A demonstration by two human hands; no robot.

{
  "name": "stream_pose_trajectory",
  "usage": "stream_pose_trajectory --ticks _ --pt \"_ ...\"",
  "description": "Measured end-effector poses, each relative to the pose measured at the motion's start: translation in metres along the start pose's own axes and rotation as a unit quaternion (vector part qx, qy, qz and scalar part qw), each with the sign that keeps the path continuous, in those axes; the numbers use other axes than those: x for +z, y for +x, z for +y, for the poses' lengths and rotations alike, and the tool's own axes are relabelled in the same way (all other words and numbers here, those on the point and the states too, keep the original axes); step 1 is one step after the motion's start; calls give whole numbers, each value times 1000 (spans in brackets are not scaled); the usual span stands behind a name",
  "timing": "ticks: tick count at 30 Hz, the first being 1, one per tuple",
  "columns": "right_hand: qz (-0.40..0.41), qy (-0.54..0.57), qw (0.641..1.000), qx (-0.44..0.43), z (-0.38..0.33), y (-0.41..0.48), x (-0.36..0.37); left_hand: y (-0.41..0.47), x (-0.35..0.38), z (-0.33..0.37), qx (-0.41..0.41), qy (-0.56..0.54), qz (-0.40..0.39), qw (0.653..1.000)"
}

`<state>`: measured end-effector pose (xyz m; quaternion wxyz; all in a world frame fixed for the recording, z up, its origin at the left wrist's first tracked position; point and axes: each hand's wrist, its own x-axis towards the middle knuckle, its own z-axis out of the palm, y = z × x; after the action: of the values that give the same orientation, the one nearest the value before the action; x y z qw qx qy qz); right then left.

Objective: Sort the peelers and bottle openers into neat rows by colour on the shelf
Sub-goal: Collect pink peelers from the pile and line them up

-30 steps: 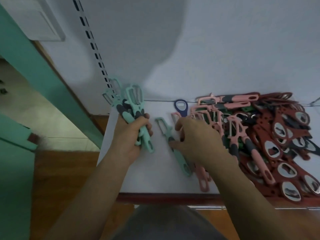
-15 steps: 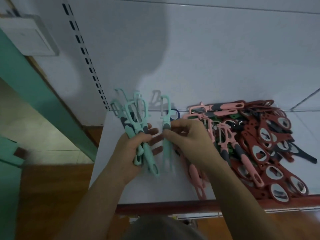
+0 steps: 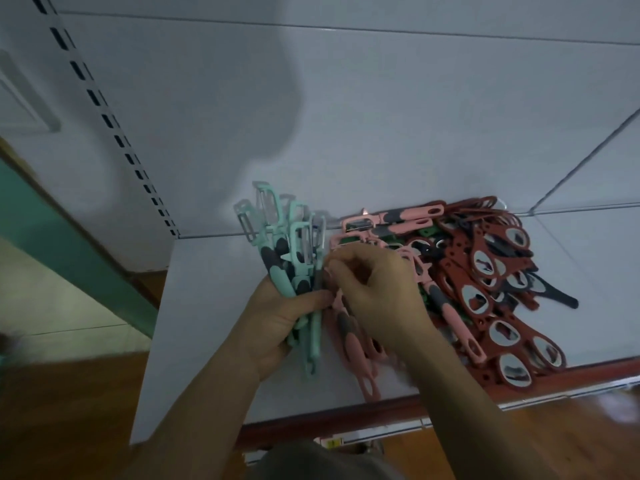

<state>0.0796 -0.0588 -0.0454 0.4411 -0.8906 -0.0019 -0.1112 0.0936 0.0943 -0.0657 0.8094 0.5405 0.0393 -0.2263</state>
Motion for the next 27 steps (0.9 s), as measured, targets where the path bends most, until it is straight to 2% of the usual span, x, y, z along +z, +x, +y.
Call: stream_pose_trajectory --ticks 3,6,10,13,18,27 --pt "5 -93 995 36 6 -7 -24 9 4 -5 -14 -28 46 998" --pt "-63 -190 974 109 11 -17 -37 16 -1 -8 -20 -57 80 995" --pt "-138 -316 925 160 3 -37 -21 19 -5 -11 -29 -67 131 989" --pt "-129 -318 927 152 1 -43 -6 17 -10 -12 -40 -84 150 984" --pt "-144 -347 915 145 3 -40 0 13 -24 -10 -40 -112 133 984" --pt "-119 -324 925 159 6 -18 -2 2 -33 -8 -53 -111 114 986"
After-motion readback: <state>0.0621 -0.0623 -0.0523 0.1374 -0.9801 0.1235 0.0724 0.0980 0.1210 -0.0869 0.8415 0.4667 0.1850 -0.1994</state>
